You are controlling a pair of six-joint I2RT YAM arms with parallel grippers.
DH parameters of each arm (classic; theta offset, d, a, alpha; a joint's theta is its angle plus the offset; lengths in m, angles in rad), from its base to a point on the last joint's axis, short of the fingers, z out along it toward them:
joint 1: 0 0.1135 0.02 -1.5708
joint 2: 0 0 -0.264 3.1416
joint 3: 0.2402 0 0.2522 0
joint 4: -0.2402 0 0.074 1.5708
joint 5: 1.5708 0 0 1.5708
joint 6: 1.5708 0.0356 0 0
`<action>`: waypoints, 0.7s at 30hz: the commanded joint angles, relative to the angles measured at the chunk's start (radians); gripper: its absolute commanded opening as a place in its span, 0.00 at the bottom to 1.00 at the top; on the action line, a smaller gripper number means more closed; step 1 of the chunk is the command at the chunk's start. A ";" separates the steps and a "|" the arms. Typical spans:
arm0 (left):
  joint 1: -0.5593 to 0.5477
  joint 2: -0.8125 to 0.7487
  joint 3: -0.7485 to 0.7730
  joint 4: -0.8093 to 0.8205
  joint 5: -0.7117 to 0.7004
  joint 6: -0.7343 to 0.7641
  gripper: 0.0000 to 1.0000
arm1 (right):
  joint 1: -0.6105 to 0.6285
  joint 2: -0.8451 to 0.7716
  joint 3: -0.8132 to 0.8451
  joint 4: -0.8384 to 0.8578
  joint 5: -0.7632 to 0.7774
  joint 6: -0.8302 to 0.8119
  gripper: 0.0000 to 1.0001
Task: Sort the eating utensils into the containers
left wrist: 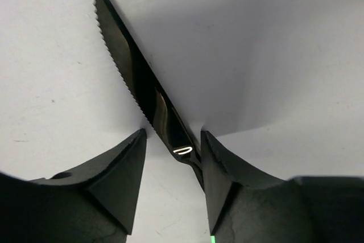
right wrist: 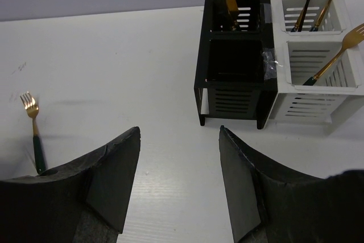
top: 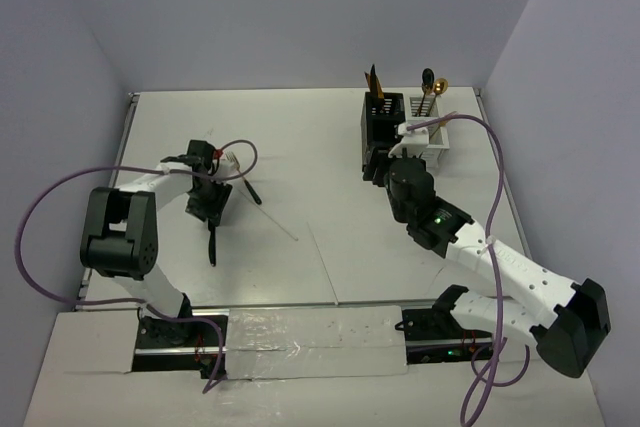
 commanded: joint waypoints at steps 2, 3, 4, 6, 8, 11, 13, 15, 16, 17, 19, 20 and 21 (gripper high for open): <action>-0.024 -0.015 -0.078 -0.043 -0.002 0.016 0.62 | 0.005 -0.031 -0.007 0.003 0.012 0.003 0.65; -0.024 -0.024 -0.078 -0.054 -0.002 0.019 0.67 | 0.005 -0.029 -0.006 0.001 0.012 0.001 0.65; -0.024 -0.033 -0.076 -0.065 -0.002 0.023 0.71 | 0.005 -0.029 -0.006 0.001 0.013 0.000 0.65; -0.024 -0.055 -0.073 -0.094 -0.002 0.029 0.75 | 0.007 -0.032 -0.007 0.007 0.013 -0.002 0.65; -0.026 -0.060 -0.078 -0.114 -0.002 0.037 0.72 | 0.007 -0.032 -0.004 0.013 0.009 -0.006 0.65; -0.034 -0.037 -0.079 -0.126 -0.002 0.040 0.59 | 0.007 -0.029 0.004 0.010 0.006 -0.012 0.65; -0.047 -0.023 -0.081 -0.125 -0.002 0.034 0.54 | 0.007 -0.027 0.005 0.009 0.007 -0.015 0.65; -0.058 -0.018 -0.081 -0.119 -0.002 0.031 0.46 | 0.007 -0.031 0.002 0.009 0.009 -0.015 0.65; -0.066 -0.012 -0.081 -0.117 -0.001 0.026 0.43 | 0.007 -0.032 -0.003 0.010 0.009 -0.014 0.65; -0.070 -0.010 -0.081 -0.116 -0.001 0.023 0.40 | 0.005 -0.034 -0.006 0.010 0.010 -0.014 0.65; -0.072 -0.006 -0.082 -0.113 -0.002 0.023 0.39 | 0.007 -0.037 -0.010 0.009 0.013 -0.015 0.65; -0.072 -0.003 -0.082 -0.110 -0.011 0.022 0.36 | 0.007 -0.038 -0.010 0.007 0.013 -0.017 0.65; -0.072 -0.001 -0.084 -0.106 -0.039 0.023 0.34 | 0.007 -0.040 -0.009 0.007 0.018 -0.020 0.65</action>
